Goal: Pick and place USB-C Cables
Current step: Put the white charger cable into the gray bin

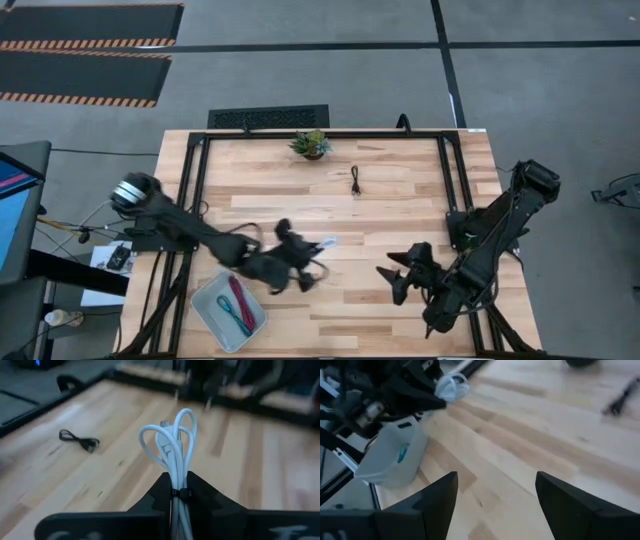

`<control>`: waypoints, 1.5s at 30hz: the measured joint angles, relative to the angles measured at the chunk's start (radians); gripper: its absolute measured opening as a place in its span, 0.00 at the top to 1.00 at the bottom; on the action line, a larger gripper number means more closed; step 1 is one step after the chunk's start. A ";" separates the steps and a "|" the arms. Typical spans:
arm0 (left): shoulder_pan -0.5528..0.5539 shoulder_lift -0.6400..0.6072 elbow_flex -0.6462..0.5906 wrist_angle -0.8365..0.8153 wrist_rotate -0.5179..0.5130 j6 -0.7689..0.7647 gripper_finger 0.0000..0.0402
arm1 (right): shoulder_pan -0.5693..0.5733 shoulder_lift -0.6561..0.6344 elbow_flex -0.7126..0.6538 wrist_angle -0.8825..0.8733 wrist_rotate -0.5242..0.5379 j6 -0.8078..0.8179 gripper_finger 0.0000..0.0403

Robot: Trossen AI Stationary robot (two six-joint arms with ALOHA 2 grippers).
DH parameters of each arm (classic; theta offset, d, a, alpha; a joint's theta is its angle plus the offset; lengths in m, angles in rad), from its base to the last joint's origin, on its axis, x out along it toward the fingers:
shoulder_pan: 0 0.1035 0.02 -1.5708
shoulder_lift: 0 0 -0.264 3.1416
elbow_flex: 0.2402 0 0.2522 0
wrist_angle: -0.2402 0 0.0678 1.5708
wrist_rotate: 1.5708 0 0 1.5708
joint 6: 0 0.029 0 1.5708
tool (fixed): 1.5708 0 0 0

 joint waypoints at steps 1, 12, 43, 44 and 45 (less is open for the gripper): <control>-0.019 -0.046 -0.066 0.082 -0.014 0.001 0.96 | -0.009 0.014 0.000 0.040 0.026 -0.045 0.28; -0.193 -0.256 -0.654 1.309 0.046 0.237 0.96 | -0.231 0.240 -0.001 0.984 -0.007 -0.935 0.28; -0.289 -0.179 -0.650 1.571 0.121 0.583 0.95 | -0.486 0.509 0.290 1.554 -0.679 -1.554 0.28; -0.289 -0.179 -0.650 1.570 0.122 0.583 0.95 | -0.490 0.509 0.294 1.554 -0.687 -1.552 0.28; -0.289 -0.179 -0.650 1.569 0.122 0.583 0.95 | -0.494 0.509 0.298 1.554 -0.699 -1.545 0.28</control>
